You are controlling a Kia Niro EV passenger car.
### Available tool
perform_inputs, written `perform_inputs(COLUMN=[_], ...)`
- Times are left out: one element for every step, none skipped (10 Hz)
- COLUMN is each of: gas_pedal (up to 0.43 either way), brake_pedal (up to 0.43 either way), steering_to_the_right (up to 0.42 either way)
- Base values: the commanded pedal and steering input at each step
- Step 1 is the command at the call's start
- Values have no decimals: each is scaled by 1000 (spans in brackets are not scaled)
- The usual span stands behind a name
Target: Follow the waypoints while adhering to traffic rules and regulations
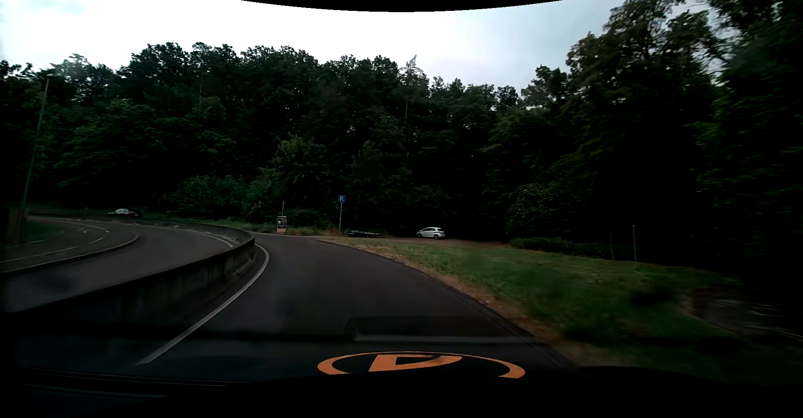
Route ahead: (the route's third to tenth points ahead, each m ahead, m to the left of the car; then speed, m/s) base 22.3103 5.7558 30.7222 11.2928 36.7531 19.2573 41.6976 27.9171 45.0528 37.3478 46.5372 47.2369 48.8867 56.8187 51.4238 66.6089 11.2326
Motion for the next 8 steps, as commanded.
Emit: perform_inputs(gas_pedal=[169,169,169,169,169,169,169,169], brake_pedal=[0,0,0,0,0,0,0,0], steering_to_the_right=[-119,-118,-114,-113,-111,-110,-110,-110])
